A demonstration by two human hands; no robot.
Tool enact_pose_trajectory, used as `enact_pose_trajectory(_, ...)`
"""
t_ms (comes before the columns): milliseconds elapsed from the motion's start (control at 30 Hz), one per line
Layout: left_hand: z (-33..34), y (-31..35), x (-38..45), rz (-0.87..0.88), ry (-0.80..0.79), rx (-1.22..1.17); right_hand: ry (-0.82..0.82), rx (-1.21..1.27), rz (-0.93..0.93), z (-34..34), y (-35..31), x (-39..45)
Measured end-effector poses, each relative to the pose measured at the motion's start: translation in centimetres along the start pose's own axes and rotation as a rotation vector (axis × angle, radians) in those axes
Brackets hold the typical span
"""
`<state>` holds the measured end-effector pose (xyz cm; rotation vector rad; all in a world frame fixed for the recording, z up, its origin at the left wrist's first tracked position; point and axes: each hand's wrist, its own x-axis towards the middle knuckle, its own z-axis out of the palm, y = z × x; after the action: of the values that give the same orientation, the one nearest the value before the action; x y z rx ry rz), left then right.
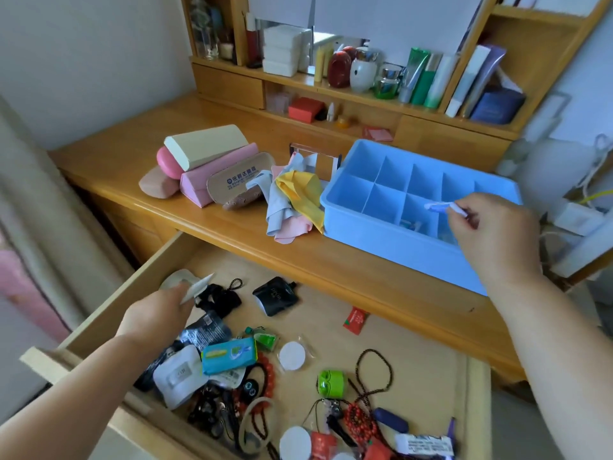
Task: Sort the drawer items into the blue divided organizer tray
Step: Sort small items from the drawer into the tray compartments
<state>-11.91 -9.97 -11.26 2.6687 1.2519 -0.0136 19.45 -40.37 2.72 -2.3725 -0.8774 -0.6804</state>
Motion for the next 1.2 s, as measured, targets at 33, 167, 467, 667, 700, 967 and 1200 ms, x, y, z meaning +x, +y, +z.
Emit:
enact_pose_trajectory(33,-0.4,0.8,-0.4,0.013,0.009,-0.056,0.023,0.011,-0.039,0.5,-0.3,-0.2)
enact_pose_trajectory(167,-1.8,5.1,-2.0,0.094,-0.093,-0.358,-0.283,-0.147,0.021,2.2,-0.9,0.4)
enact_pose_trajectory(467,-4.1,15.5,-6.1,0.621,-0.314,-0.867,-0.842,0.838,0.133,-0.7,-7.7,-8.2)
enact_pose_trajectory(667,-2.3,15.4,-5.8,0.473,-0.194,-1.047,-0.223,0.607,0.038,-2.1,-4.2,-4.6)
enact_pose_trajectory(700,-1.6,14.4,-5.6,0.393,-0.14,-1.046,-0.095,0.485,0.033,-2.3,-2.9,-3.1)
enact_pose_trajectory(967,3.4,7.2,-6.7,-0.012,0.011,-0.843,-0.442,-0.224,-0.02,3.8,0.3,0.9)
enact_pose_trajectory(1200,4.6,5.0,-7.5,0.182,-0.27,0.013,-0.167,0.122,-0.466,2.8,-1.7,-9.0)
